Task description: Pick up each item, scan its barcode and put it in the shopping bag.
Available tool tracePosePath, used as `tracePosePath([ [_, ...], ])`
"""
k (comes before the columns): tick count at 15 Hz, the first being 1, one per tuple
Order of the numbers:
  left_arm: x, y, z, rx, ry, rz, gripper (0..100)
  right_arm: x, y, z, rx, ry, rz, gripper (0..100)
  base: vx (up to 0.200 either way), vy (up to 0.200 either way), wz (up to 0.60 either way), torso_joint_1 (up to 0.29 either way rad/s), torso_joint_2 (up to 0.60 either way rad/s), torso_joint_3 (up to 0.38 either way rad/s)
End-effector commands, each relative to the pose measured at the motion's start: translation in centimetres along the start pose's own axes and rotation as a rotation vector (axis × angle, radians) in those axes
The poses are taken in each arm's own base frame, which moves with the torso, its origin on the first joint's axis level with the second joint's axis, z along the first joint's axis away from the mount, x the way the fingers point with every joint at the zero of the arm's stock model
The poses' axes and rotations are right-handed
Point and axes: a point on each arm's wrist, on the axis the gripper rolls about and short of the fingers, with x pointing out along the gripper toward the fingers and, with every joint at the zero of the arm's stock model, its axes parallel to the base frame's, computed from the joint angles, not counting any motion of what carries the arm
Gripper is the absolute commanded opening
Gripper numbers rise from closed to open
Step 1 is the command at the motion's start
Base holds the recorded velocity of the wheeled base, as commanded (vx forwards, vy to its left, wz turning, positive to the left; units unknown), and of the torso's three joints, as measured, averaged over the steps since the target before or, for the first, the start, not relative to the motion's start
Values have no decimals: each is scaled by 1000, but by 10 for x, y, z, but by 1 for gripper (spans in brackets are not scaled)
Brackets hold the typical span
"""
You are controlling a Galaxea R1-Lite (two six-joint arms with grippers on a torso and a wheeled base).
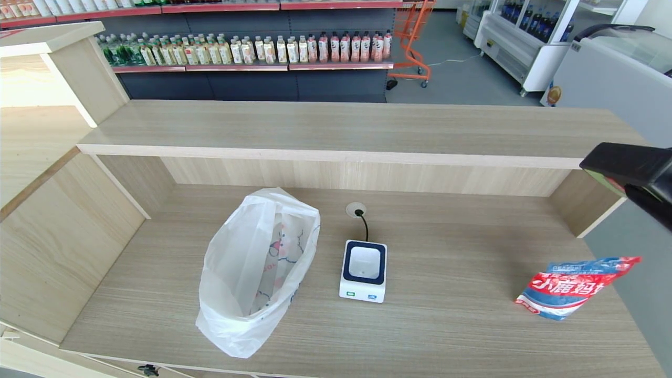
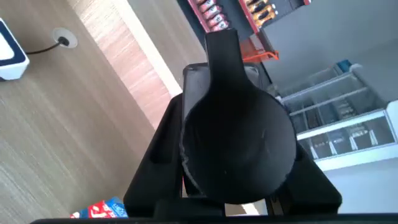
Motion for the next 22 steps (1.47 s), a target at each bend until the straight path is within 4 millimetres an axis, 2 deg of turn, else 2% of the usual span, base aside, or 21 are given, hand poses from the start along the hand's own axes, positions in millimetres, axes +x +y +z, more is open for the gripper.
tracePosePath([
  [1, 0, 0, 0, 0, 0, 0, 100, -2, -1, -5, 13, 89, -49, 0, 0, 0, 0, 0, 0, 0],
  [2, 0, 0, 0, 0, 2, 0, 100, 6, 0, -5, 46, 106, -36, 0, 0, 0, 0, 0, 0, 0],
  [5, 0, 0, 0, 0, 2, 0, 100, 38, 10, -12, 535, 161, 22, 0, 0, 0, 0, 0, 0, 0],
  [6, 0, 0, 0, 0, 2, 0, 100, 59, 5, -9, 773, 133, 52, 0, 0, 0, 0, 0, 0, 0],
  [7, 0, 0, 0, 0, 2, 0, 100, 83, 5, -13, 918, 135, 105, 0, 0, 0, 0, 0, 0, 0],
  [8, 0, 0, 0, 0, 2, 0, 100, 95, 4, -11, 997, 119, 149, 0, 0, 0, 0, 0, 0, 0],
  [9, 0, 0, 0, 0, 2, 0, 100, 117, 20, -7, 1185, 145, 285, 0, 0, 0, 0, 0, 0, 0],
  [10, 0, 0, 0, 0, 2, 0, 100, 126, 38, 2, 1324, 205, 380, 0, 0, 0, 0, 0, 0, 0],
  [11, 0, 0, 0, 0, 0, 0, 100, 130, 47, 2, 1383, 257, 415, 0, 0, 0, 0, 0, 0, 0],
  [12, 0, 0, 0, 0, 2, 0, 100, 146, 78, -8, 1485, 440, 478, 0, 0, 0, 0, 0, 0, 0],
  [13, 0, 0, 0, 0, 0, 0, 100, 156, 99, -18, 1513, 534, 513, 0, 0, 0, 0, 0, 0, 0],
  [15, 0, 0, 0, 0, 0, 2, 100, 178, 127, -32, 1558, 647, 534, 0, 0, 0, 0, 0, 0, 0],
  [19, 0, 0, 0, 0, 2, 0, 100, 226, 152, -27, 1556, 645, 575, 0, 0, 0, 0, 0, 0, 0],
  [22, 0, 0, 0, 0, 0, 0, 100, 240, 169, -30, 1551, 662, 612, 0, 0, 0, 0, 0, 0, 0],
])
